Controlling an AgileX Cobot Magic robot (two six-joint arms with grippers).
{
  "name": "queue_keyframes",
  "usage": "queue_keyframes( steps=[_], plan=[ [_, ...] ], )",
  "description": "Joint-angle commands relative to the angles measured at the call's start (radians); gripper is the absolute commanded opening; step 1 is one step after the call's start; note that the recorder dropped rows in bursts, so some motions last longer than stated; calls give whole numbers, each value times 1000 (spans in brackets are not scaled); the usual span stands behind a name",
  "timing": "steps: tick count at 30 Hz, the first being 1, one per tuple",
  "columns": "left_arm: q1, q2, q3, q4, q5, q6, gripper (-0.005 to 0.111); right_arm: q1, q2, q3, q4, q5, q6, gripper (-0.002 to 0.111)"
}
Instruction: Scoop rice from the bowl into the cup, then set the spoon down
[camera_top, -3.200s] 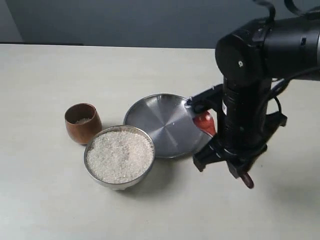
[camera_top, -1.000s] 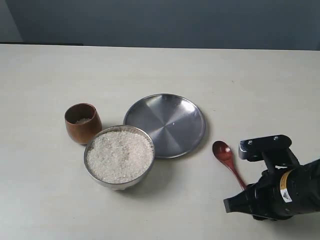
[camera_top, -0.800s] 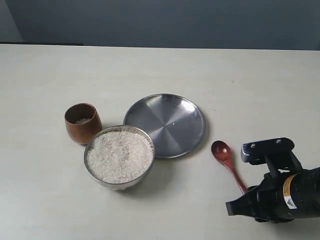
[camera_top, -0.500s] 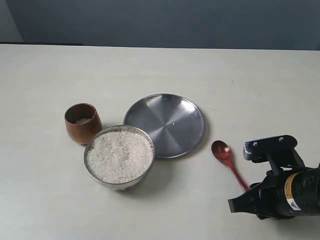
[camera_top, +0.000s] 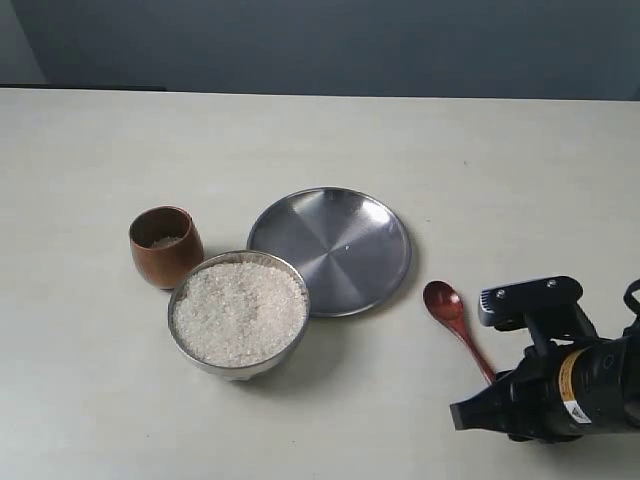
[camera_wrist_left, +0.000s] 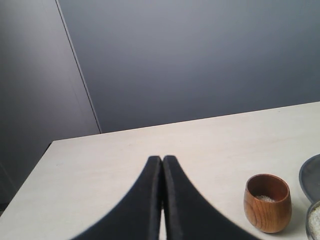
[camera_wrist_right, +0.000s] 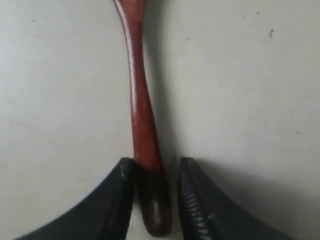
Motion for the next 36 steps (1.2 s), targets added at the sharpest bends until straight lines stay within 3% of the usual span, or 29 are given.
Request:
queue_keyframes(
  steps=[1,3,9,13,17,23,25,31,36],
  plan=[
    [2,0,-4,1,-8,-3,0,-4,31,4,-12,-11,0,21],
    [2,0,-4,1,-8,-3,0,-4,37,6,-12,-20,0,0],
    [2,0,-4,1,-8,-3,0,-4,-5,-6,36,68,-39,-1],
    [2,0,-4,1,-8,-3,0,-4,-118,-143,377,310,-534,-1],
    [2,0,-4,1,-8,-3,0,-4,-156,-325,556,537,-773,-1],
    [2,0,-4,1,-8,-3,0,-4,-91,-664,554,909,-882,-1],
    [2,0,-4,1,-8,-3,0,45,-21,-777,513,1016,-886,-1],
    [2,0,-4,1,-8,-3,0,252,213,-980,369,1016,-861,-1],
    [2,0,-4,1,-8,-3,0,328,346,-1075,345,1016,-859,-1]
  ],
)
